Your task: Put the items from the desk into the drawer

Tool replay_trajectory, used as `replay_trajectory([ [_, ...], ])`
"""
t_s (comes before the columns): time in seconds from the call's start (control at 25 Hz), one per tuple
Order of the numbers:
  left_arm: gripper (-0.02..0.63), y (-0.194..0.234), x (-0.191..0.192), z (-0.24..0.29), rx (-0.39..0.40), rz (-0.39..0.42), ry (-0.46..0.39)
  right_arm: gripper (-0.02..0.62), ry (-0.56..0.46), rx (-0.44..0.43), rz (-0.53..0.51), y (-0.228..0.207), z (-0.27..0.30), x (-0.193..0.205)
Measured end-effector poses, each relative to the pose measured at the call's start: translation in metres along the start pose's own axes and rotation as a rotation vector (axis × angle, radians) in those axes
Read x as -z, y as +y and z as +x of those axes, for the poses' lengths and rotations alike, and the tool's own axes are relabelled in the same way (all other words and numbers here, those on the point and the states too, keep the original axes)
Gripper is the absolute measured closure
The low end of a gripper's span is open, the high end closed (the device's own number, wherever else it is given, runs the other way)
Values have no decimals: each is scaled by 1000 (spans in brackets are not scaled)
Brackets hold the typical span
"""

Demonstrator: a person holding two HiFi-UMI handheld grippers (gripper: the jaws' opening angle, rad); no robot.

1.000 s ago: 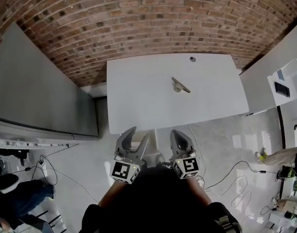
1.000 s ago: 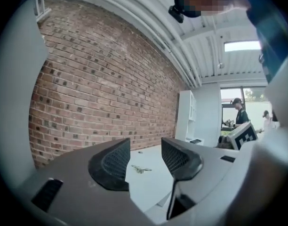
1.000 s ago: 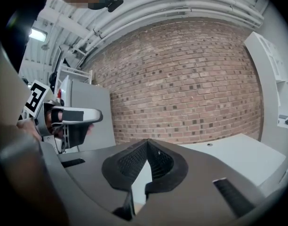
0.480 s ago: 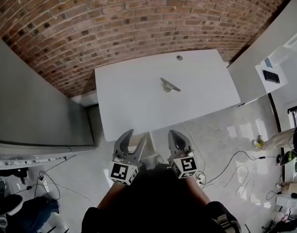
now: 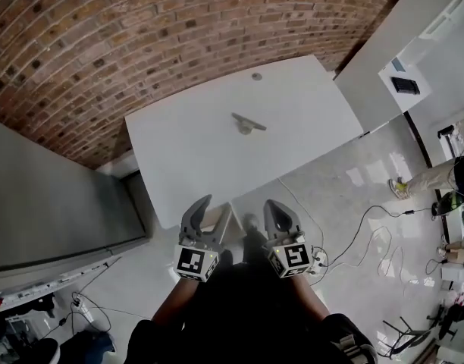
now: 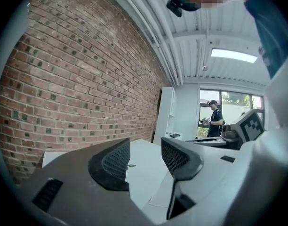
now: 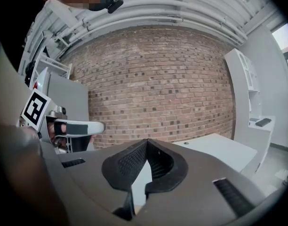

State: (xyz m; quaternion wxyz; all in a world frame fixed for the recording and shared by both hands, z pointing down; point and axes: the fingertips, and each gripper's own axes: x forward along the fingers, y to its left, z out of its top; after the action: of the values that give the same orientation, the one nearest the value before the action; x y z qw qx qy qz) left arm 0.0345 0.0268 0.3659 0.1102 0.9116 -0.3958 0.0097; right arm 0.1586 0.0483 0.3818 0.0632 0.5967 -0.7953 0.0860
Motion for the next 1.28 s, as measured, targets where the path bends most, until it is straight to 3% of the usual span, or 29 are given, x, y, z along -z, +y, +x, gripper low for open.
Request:
replay_trajectory([
  [0.24, 417, -9, 7, 37, 32, 21, 26, 597, -12, 31, -17, -29, 10, -3],
  [0.72, 408, 13, 27, 157, 2, 53, 129, 598, 17, -28, 20, -105, 85, -9],
  [1.04, 396, 33, 82, 235, 3, 38, 256, 597, 55, -41, 57, -149, 121, -1],
  [1.28, 390, 61, 133, 285, -51, 15, 354, 597, 99, -35, 82, -175, 137, 13],
])
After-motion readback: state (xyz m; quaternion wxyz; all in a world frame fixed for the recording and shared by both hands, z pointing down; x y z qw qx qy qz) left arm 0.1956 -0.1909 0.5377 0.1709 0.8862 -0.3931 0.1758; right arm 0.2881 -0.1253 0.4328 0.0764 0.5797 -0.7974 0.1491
